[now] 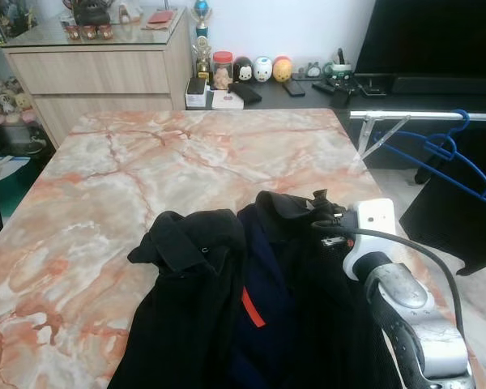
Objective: Hang hanger
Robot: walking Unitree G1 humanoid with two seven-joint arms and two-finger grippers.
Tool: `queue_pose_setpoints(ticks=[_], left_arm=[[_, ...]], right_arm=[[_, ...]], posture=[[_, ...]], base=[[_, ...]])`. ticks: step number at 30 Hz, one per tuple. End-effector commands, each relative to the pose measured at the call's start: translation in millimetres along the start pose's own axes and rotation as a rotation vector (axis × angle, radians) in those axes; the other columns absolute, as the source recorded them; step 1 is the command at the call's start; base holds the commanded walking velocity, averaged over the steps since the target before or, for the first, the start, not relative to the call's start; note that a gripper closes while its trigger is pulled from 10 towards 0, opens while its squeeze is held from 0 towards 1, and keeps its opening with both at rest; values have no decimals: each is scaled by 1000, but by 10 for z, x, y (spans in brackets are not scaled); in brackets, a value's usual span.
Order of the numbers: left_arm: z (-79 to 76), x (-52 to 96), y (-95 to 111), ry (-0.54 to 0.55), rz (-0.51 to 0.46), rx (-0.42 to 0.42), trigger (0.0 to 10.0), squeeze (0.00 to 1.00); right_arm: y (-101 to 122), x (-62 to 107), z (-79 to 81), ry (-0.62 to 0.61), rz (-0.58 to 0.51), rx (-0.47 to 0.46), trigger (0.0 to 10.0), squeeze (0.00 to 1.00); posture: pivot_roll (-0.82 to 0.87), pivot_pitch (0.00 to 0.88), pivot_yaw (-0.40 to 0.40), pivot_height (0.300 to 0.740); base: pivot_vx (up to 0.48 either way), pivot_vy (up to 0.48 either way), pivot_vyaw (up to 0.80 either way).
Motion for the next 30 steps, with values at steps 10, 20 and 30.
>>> queue_pose_setpoints(ticks=[10,20,30], left_arm=[[-200,-36,15,-30,26,-27,10000,0],[-212,-55,65,-38,29,-27,10000,0],[-100,-62,122,-27,22,-23,10000,0]], right_arm=[[85,26,-8,-19,-25,51,10000,0],[149,-2,-57,-46,-56,40,10000,0],[190,-38,-102,-65,-87,30,10000,0]], posture=[[9,0,-7,719],[13,0,-8,719],[20,0,-9,719]], base=[[0,0,0],[-132,0,0],[-315,0,0]])
Point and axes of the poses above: a point about 5 cm out from each wrist's last joint towards the gripper, its own x axis pointing back from the gripper into the wrist, its own y axis along the axis of the wrist's last joint, z = x × y, the point moved 6 cm from there along -x, pointing out of the wrist towards the gripper, and after that the axes turned 1 degree about x, right-handed, at the moved point
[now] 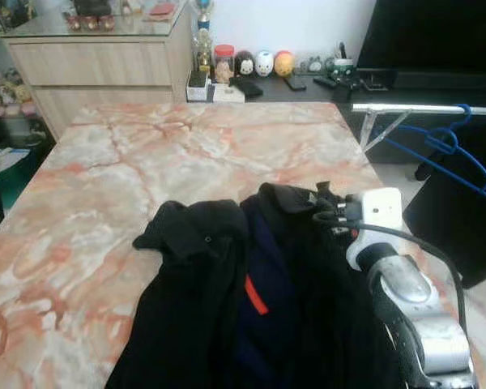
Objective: Hang hanger
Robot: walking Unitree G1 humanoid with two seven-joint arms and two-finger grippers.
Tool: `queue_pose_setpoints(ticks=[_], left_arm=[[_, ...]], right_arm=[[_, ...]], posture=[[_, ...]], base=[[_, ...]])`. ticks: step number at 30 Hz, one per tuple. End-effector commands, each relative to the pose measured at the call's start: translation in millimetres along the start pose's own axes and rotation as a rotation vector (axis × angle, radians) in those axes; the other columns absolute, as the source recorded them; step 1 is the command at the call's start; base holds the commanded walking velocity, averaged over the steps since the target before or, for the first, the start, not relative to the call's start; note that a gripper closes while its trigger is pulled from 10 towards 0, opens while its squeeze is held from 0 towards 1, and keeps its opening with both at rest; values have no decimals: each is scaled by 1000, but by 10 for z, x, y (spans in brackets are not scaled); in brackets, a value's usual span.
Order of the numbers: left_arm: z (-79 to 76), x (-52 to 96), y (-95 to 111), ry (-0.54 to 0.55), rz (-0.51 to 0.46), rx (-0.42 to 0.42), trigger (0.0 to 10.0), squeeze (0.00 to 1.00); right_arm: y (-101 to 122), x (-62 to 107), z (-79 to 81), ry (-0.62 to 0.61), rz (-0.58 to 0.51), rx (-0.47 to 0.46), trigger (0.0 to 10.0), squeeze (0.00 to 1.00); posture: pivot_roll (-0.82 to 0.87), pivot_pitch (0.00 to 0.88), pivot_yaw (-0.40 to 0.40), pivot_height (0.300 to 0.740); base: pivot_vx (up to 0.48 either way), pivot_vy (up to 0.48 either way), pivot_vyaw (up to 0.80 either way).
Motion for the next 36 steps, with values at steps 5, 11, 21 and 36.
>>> queue_pose_setpoints(ticks=[5,11,21,36], left_arm=[[-25,-12,24,-2,4,-4,10000,0],[-24,2,-35,0,13,-2,10000,0],[41,25,-126,4,44,-25,10000,0],[13,7,-108,20,59,-52,10000,0]], right_arm=[[-49,-27,-119,-50,-17,-30,10000,0],[-163,-67,-188,-82,-11,-35,10000,0],[-935,-71,-495,-200,130,-28,10000,0],[-2021,215,-368,-229,386,-71,10000,0]], posture=[[28,0,-10,719],[37,0,-8,719],[47,0,3,719],[51,0,25,719]], base=[[-352,0,0],[-352,0,0],[-351,0,0],[-337,0,0]])
Point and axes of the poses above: a point about 5 cm out from each wrist's last joint towards the gripper, its own x axis pointing back from the gripper into the wrist, its own y axis along the axis of the wrist's last joint, z = x × y, the point moved 6 cm from there along -x, pointing out of the wrist towards the gripper, and after that the axes turned 1 degree about x, right-handed, at the moved point
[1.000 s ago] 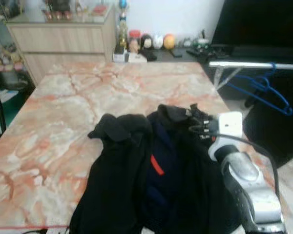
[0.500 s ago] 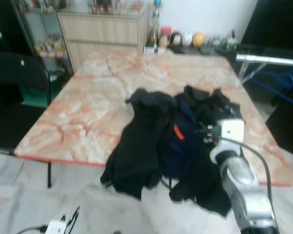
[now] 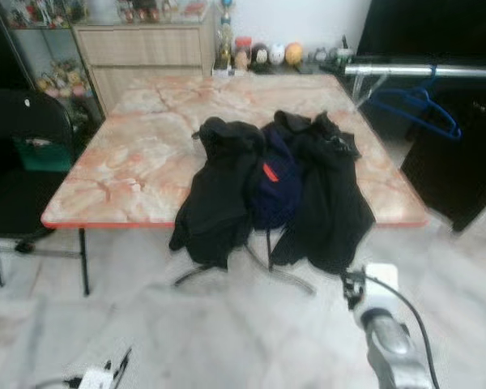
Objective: Hang hanger
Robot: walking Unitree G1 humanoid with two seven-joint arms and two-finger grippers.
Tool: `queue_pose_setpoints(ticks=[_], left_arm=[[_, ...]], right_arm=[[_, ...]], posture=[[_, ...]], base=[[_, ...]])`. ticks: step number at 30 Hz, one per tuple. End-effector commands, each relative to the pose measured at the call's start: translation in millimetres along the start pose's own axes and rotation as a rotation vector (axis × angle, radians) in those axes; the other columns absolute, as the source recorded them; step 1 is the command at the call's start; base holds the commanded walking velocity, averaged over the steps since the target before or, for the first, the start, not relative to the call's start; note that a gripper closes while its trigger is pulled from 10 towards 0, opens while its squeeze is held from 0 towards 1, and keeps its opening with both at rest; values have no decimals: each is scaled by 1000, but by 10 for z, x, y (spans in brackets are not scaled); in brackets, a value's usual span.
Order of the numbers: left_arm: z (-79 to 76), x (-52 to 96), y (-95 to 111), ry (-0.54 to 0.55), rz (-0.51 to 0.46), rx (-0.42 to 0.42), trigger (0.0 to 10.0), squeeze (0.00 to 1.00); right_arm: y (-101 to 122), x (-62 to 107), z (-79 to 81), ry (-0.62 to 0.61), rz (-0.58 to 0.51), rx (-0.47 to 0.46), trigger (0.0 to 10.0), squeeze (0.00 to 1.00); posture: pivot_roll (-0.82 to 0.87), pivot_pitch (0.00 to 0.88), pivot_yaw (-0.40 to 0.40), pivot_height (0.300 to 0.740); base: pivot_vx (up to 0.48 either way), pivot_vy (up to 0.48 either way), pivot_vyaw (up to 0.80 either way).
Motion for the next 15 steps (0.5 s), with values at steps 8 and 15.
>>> queue_pose_setpoints(ticks=[8,15], left_arm=[[17,9,-54,24,13,-20,10000,0],[20,2,86,38,-55,-37,10000,0]], right_arm=[[-171,-17,211,116,46,56,10000,0],[84,-92,291,226,-30,170,10000,0]], posture=[[78,0,0,719],[104,0,-23,719]], base=[[0,0,0],[0,0,0]])
Point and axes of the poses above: a point about 5 cm out from each wrist's last joint towards the gripper, its own x axis pointing back from the gripper into the wrist, its own y axis along the axis of the wrist's last joint, z = x × y, the point moved 6 cm from there along -x, pointing out of the wrist towards the gripper, and after that the axes turned 1 degree about x, right-handed, at the moved point
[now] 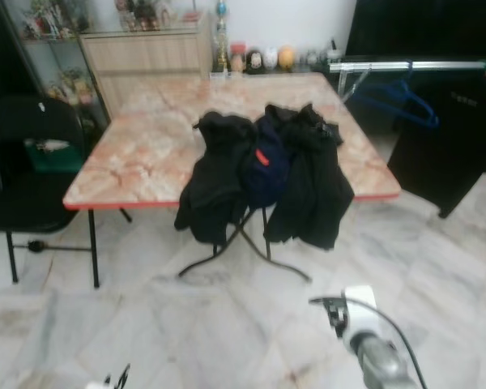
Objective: Hang hanger
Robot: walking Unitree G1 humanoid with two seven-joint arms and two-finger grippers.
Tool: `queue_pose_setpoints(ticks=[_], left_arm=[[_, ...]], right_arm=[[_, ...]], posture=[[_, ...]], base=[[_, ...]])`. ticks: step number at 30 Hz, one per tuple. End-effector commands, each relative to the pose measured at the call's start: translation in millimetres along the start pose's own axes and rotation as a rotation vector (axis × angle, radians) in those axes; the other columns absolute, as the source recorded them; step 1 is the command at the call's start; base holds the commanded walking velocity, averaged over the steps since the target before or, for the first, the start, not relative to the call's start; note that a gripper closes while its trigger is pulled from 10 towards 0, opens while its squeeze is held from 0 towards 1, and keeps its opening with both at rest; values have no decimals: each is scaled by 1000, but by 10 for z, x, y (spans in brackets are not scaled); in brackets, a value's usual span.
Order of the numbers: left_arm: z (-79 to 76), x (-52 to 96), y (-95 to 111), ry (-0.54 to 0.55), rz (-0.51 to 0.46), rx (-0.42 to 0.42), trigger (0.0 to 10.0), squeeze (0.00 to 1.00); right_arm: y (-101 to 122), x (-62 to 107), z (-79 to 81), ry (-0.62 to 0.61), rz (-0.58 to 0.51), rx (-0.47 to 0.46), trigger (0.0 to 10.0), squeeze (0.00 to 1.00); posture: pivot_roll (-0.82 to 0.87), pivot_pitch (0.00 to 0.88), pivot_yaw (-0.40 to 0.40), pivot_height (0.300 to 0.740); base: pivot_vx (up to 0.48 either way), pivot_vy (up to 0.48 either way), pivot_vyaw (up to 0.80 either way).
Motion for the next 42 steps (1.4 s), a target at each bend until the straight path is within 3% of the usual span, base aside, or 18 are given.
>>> queue_pose_setpoints(ticks=[1,3,5,6,7,10,13,18,19,20,22,25,28,31,33,42], left_arm=[[155,-46,677,20,-204,-28,10000,0],[350,15,1261,31,-375,-85,10000,0],[420,111,1623,30,-495,-144,10000,0],[420,111,1623,30,-495,-144,10000,0],[442,188,1862,28,-572,-173,10000,0],[419,277,2104,3,-648,-203,10000,0],[172,403,2374,-136,-726,-307,10000,0],[-257,562,2463,-328,-774,-525,10000,0],[-382,630,2463,-385,-784,-592,10000,0],[-382,630,2463,-385,-784,-592,10000,0],[-588,735,2457,-488,-780,-681,10000,0],[-702,787,2404,-559,-760,-764,10000,0],[-904,948,2240,-740,-704,-875,10000,0],[-978,1005,2076,-826,-636,-976,10000,0],[-1001,1028,2055,-847,-631,-985,10000,0],[-1178,1453,2160,-1009,-663,-960,10000,0]], right_arm=[[157,-63,114,76,-34,46,10000,0],[301,-94,99,109,-73,99,10000,0],[473,-111,93,160,-123,118,10000,0],[473,-111,93,160,-123,118,10000,0],[578,-106,139,223,-156,154,10000,0],[652,-77,232,324,-183,207,10000,0],[710,11,374,486,-207,314,10000,0],[773,122,476,641,-222,407,10000,0],[784,201,564,733,-224,419,10000,0],[784,201,564,733,-224,419,10000,0],[746,396,742,927,-198,442,10000,0],[707,457,780,993,-167,449,10000,0],[657,602,792,1112,-120,495,10000,0],[774,659,805,1159,-144,455,10000,0],[798,660,807,1165,-147,441,10000,0],[764,742,898,1232,-113,422,10000,0]], posture=[[104,0,-23,719],[89,0,-12,719],[86,0,-8,719],[86,0,-8,719],[81,0,-5,719],[77,0,-5,719],[72,0,-8,719],[69,0,-9,719],[62,0,-8,719],[62,0,-8,719],[63,0,-9,719],[62,0,-11,719],[66,0,-15,719],[65,0,-17,719],[65,0,-17,719],[73,0,-21,719]], base=[[0,0,0],[0,0,0],[0,0,0],[0,0,0],[0,0,0],[0,0,0],[0,0,0],[0,0,0],[0,0,0],[0,0,0],[0,0,0],[0,0,0],[0,0,0],[0,0,0],[0,0,0],[0,0,0]])
Point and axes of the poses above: a point about 5 cm out from each wrist's last joint towards the gripper, its own x axis pointing back from the gripper into the wrist, its own y axis along the axis of the wrist's last joint, z = x × y, the point moved 6 cm from there along -x, pointing out of the wrist towards the gripper, and after that the axes turned 1 degree about x, right-handed, at the moved point
